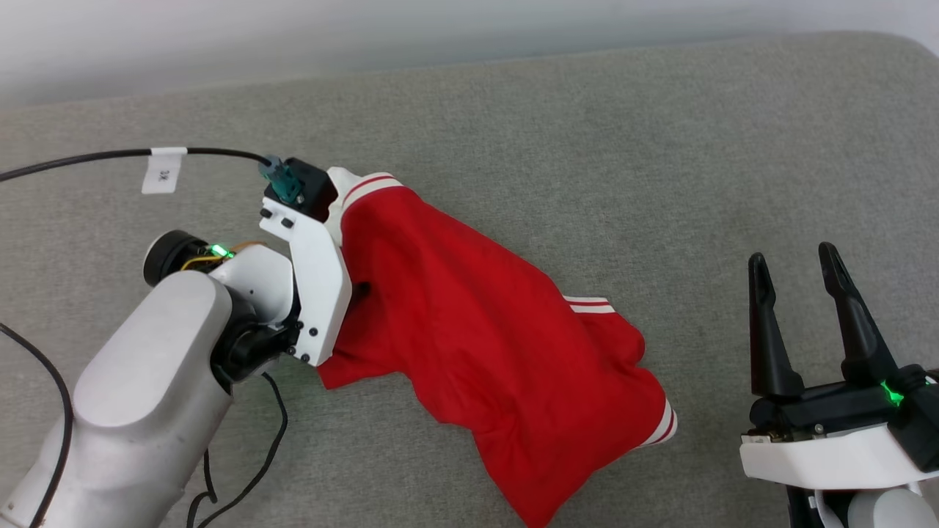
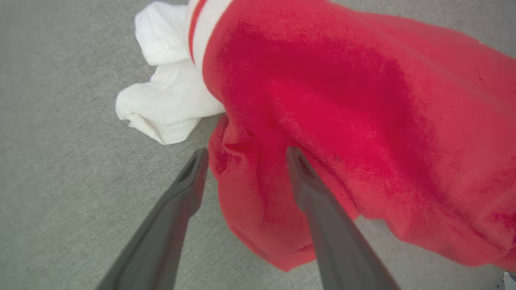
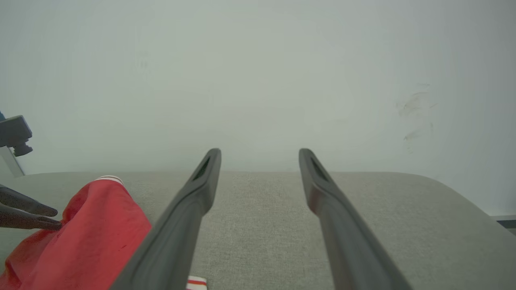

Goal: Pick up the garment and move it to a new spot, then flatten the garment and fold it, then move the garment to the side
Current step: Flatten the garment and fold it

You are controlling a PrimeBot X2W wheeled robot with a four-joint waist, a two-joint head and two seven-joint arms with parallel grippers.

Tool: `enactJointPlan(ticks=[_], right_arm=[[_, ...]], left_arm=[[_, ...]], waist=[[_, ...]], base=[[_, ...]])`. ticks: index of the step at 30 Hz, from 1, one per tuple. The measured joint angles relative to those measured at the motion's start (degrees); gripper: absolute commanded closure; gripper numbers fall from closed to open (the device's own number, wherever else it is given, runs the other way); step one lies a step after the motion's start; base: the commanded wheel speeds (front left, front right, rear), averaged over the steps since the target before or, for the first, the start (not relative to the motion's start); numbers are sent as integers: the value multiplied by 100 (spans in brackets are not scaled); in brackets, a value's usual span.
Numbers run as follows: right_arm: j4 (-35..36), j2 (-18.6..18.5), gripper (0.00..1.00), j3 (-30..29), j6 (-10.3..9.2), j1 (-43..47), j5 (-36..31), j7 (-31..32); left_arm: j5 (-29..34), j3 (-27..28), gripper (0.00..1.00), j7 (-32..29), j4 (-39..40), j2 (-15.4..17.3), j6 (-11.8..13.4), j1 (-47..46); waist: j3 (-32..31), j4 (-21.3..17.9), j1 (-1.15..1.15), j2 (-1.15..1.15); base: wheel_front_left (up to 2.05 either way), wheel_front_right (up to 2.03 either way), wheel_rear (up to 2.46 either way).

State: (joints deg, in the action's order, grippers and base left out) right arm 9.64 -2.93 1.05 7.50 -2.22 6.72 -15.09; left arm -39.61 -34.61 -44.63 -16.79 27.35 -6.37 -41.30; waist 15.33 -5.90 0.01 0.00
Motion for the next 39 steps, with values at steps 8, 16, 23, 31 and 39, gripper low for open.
enactJointPlan(ticks=[8,16,23,31,39], right_arm=[[-43,-1,0,22,0,-27,31,0],[-103,-1,0,-26,0,-1,-26,0],[-194,-1,0,-138,0,256,-42,0],[-259,0,0,-126,0,409,-125,0],[-347,0,0,-104,0,518,-166,0]], left_arm=[[-186,-165,100,51,-465,-66,-29,187],[-144,74,100,1070,-75,55,0,461],[-292,291,100,1663,1022,320,293,1610],[-409,64,100,1656,1974,637,739,3217],[-299,-543,41,1550,1851,497,780,3914]], waist=[[152,-125,0,0],[-18,95,-1,0],[-432,423,-1,0],[-850,920,-2,0],[-1136,1199,-2,0]], base=[[0,0,0],[0,0,0],[0,0,0],[0,0,0],[0,0,0]])
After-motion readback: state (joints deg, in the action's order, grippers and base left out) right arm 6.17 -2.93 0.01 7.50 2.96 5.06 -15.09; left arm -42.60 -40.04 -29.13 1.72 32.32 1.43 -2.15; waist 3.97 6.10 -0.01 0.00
